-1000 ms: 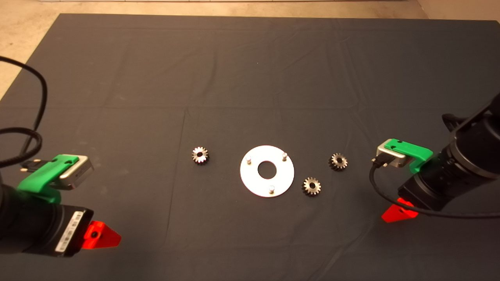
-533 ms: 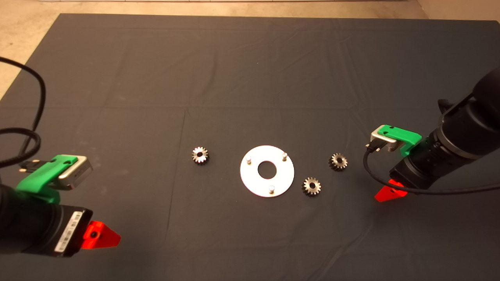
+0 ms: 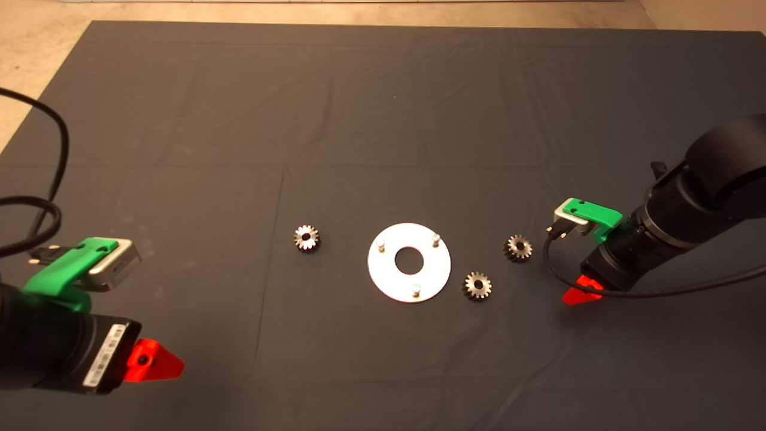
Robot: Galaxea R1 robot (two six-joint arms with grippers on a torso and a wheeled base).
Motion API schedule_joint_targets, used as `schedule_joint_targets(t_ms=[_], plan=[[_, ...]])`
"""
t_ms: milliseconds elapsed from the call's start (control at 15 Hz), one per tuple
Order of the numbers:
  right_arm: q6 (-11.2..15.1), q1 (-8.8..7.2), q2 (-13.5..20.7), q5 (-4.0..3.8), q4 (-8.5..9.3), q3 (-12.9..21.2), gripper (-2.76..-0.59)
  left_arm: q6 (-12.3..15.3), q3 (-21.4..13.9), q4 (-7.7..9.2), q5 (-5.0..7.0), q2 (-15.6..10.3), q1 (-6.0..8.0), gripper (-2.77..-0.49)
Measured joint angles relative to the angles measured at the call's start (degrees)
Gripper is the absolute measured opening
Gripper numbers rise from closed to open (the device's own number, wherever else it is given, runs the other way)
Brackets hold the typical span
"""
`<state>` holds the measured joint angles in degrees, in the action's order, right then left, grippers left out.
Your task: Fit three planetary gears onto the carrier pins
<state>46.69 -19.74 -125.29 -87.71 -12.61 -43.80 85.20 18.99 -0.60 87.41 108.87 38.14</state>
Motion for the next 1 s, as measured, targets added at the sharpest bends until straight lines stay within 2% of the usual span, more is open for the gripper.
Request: schedule_joint_targets(t_ms=[267,1000], plan=[[-1.19,2.1,-1.7,0.04,-2.24,-1.29,-0.63,0.0,0.0,0.0,0.0,-0.02,0.0,-0.51],[-3.06,2.77,-8.03,0.04,-3.68,-8.75,-0.63,0.0,0.0,0.16,0.0,-0.16,0.0,-0.51]])
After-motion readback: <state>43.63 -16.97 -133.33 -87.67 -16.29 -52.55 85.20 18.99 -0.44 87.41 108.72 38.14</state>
